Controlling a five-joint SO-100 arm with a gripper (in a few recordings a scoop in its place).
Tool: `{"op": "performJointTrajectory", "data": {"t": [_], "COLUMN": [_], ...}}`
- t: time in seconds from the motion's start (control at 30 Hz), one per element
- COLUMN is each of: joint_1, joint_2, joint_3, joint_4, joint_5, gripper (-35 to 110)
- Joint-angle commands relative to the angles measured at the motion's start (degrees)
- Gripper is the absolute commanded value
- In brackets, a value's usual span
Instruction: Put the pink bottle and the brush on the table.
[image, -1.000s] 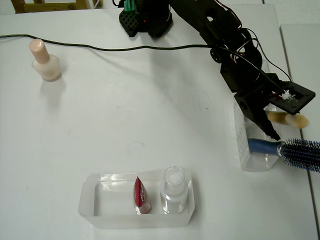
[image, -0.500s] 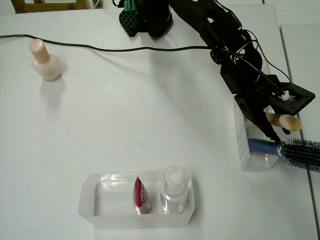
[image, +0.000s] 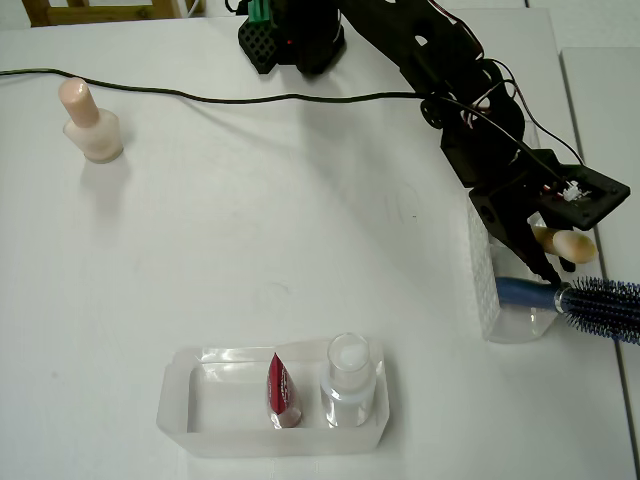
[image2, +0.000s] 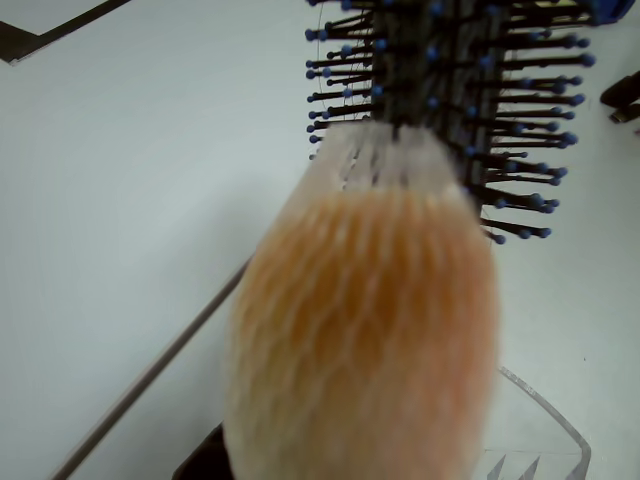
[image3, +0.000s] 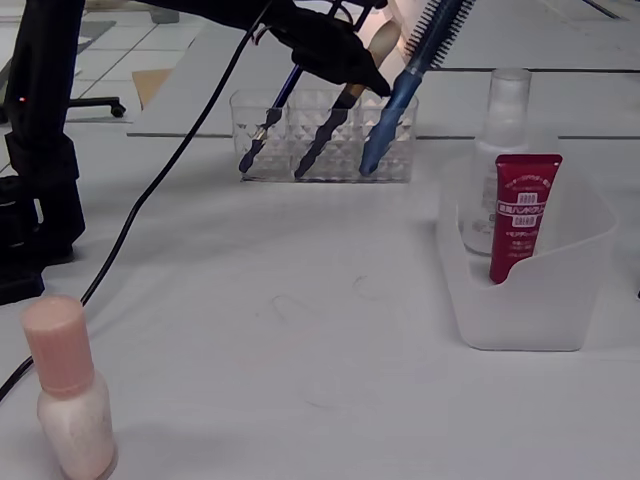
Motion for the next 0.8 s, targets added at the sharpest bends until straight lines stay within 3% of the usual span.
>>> {"op": "performJointTrajectory", "data": {"t": [0.0, 0.57, 0.77], "joint_1": [-2.20, -1.05, 0.79], "joint_2": [7.21, 29.62, 37.53], "joint_3": [0.79, 4.31, 2.11], "joint_4": [-0.35, 11.87, 22.24], "joint_5": [-0.09, 0.97, 1.14], "gripper": [0, 0, 0]}}
